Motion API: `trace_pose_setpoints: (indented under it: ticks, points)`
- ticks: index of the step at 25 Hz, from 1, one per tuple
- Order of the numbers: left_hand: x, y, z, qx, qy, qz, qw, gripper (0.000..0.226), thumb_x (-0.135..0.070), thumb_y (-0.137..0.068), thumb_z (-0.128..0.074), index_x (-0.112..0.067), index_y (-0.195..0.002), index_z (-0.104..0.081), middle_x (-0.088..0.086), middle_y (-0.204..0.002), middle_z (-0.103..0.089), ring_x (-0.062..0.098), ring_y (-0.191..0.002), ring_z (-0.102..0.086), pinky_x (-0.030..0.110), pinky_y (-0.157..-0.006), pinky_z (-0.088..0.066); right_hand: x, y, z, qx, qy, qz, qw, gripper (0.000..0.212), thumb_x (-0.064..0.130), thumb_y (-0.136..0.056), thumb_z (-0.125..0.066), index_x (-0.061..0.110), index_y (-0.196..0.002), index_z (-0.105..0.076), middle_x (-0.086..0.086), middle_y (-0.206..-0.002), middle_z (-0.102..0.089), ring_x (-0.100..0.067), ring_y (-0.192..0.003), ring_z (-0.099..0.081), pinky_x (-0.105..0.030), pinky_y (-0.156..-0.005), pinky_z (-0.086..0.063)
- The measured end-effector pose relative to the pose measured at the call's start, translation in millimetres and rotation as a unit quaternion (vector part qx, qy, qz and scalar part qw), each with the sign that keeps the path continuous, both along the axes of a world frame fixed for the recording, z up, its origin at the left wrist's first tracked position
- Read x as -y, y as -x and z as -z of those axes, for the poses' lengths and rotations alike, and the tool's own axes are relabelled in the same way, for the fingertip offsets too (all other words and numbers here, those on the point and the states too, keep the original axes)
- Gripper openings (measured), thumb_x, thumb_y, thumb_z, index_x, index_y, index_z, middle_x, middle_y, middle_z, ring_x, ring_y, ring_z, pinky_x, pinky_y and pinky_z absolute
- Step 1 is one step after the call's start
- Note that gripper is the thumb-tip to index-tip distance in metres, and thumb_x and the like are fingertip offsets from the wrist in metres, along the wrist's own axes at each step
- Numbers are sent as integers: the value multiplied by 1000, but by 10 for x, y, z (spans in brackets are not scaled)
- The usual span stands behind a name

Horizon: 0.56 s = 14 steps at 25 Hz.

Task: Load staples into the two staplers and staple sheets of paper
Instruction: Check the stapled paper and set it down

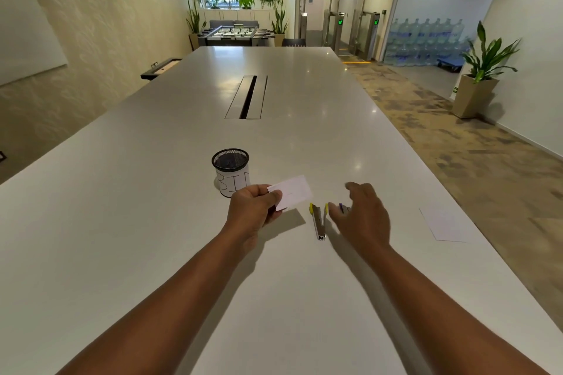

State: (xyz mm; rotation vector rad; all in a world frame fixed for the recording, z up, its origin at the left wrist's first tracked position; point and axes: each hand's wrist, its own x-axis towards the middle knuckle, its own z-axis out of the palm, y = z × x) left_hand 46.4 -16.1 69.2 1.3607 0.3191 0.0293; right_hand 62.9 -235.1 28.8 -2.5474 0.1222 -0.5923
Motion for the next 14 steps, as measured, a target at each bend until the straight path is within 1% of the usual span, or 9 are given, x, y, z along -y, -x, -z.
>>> trace_pose_setpoints:
  ticks: [2, 4, 6, 8, 9, 10, 12, 13, 14]
  points:
    - [21, 42, -63, 3, 2, -3, 1000, 9, -5, -89, -72, -4, -98, -72, 13, -91, -76, 21, -74, -75, 25, -61, -58, -198, 146, -103, 98, 29, -88, 991, 50, 28, -77, -78, 17, -124, -66, -3, -111, -63, -29, -89, -65, -41, -75, -54]
    - [44, 101, -136, 9, 0, -6, 1000, 13, -4, -90, -69, -5, -103, -70, 14, -91, -76, 24, -72, -75, 25, -59, -57, -328, 239, -202, 171, 64, -139, 973, 47, 20, -75, -79, 14, -120, -69, -5, -110, -64, -30, -87, -63, -40, -72, -53]
    - [49, 177, -212, 17, 3, 1, 1000, 13, -2, -92, -64, -7, -102, -71, 12, -85, -77, 24, -68, -75, 25, -56, -56, -393, 316, -305, 208, 75, -166, 961, 37, 15, -78, -78, 15, -114, -72, -4, -113, -67, -30, -92, -62, -41, -74, -52]
    - [24, 234, -287, 24, 1, 16, 1000, 14, -3, -94, -60, -7, -98, -73, 9, -79, -78, 21, -66, -75, 23, -53, -56, -400, 365, -400, 227, 49, -194, 953, 23, 10, -81, -78, 17, -102, -75, 0, -109, -71, -30, -96, -63, -44, -75, -51]
    - [4, 258, -327, 23, 0, 23, 999, 14, -4, -95, -59, -7, -97, -73, 9, -77, -78, 20, -65, -74, 23, -53, -56, -400, 392, -451, 219, 12, -211, 953, 19, 8, -82, -78, 18, -98, -76, 5, -105, -73, -27, -96, -64, -44, -77, -51]
    - [-13, 282, -366, 19, -2, 30, 999, 14, -5, -95, -59, -7, -96, -73, 10, -77, -77, 19, -63, -73, 23, -53, -56, -407, 424, -507, 192, -44, -227, 954, 17, 9, -84, -77, 21, -95, -77, 13, -99, -73, -21, -95, -64, -43, -78, -51]
    - [-43, 333, -432, 13, -33, 43, 998, 13, -12, -96, -61, -9, -96, -74, 10, -81, -73, 16, -61, -70, 22, -54, -55, -434, 475, -635, 99, -175, -245, 948, 20, 13, -90, -72, 33, -89, -74, 26, -86, -70, -4, -86, -64, -34, -76, -51]
    - [-45, 355, -453, 14, -66, 47, 997, 13, -17, -96, -61, -12, -96, -73, 8, -86, -71, 16, -64, -68, 23, -56, -54, -442, 487, -684, 58, -221, -247, 942, 24, 15, -92, -69, 38, -85, -71, 28, -82, -69, -2, -81, -64, -32, -72, -52]
    - [-42, 377, -470, 18, -96, 48, 994, 16, -24, -98, -60, -15, -97, -72, 4, -91, -69, 16, -69, -66, 25, -59, -54, -443, 498, -715, 36, -248, -244, 937, 27, 16, -93, -68, 41, -84, -69, 27, -79, -68, -2, -77, -64, -33, -71, -53]
